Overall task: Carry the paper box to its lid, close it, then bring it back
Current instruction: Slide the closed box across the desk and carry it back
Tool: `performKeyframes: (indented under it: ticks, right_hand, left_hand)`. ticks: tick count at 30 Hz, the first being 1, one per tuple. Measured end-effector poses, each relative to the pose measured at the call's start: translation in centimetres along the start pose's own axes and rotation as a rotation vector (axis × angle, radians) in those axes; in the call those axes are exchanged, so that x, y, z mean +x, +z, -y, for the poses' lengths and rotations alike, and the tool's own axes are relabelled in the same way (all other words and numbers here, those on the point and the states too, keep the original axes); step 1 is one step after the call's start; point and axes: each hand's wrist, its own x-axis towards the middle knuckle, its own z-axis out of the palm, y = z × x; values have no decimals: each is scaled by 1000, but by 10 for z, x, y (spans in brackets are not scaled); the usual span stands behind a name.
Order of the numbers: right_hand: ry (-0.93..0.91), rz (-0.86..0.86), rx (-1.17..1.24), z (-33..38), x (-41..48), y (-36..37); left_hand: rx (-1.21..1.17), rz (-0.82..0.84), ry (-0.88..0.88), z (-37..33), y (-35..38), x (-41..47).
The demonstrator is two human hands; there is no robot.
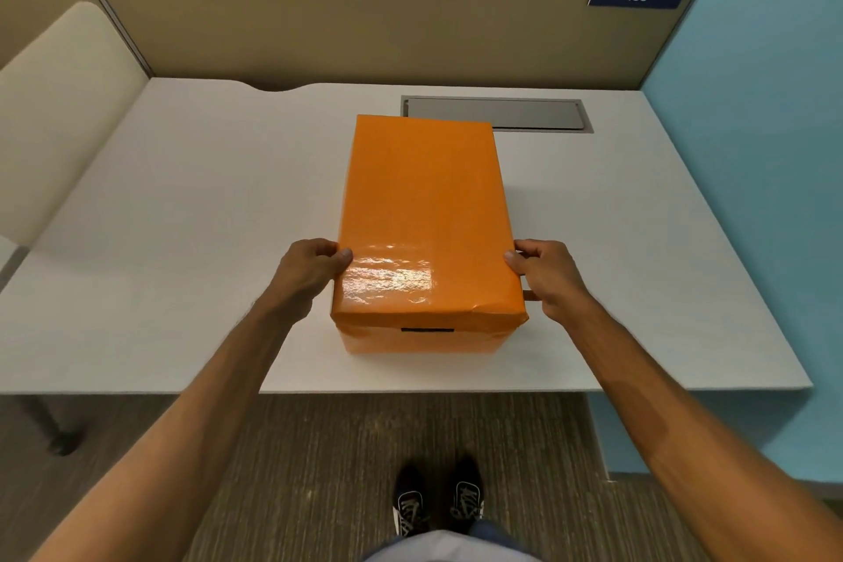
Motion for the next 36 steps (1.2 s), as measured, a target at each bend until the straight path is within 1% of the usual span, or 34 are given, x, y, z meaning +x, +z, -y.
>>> performKeyframes:
  ticks: [8,13,17,19,22,25,30,36]
  right_hand:
    - [-23,-43,-52,-4,0,6]
    - [-4,-57,-48,-5,2,6]
    - [68,30,18,-3,12,-1]
    - [68,55,15,3,23,-5]
    - [1,48,-8,21,47,-3]
    - [-75,27,-34,43,78,4]
    - [-248,-53,-220,71,128,14]
    - [-309,-69,-323,85,167,20]
  left_hand:
    - [-21,17,14,12,4,1]
    - [-29,23,-14,17,6,8]
    - [-94,25,-95,17,2,23]
    - [-115,51,-132,11,-4,36]
    - [-139,47,-136,-6,-8,55]
    - [-147,5,-93,-26,-4,79]
    - [-152,-108,-55,-57,2,128]
    - [-59,-237,21,-74,7,169]
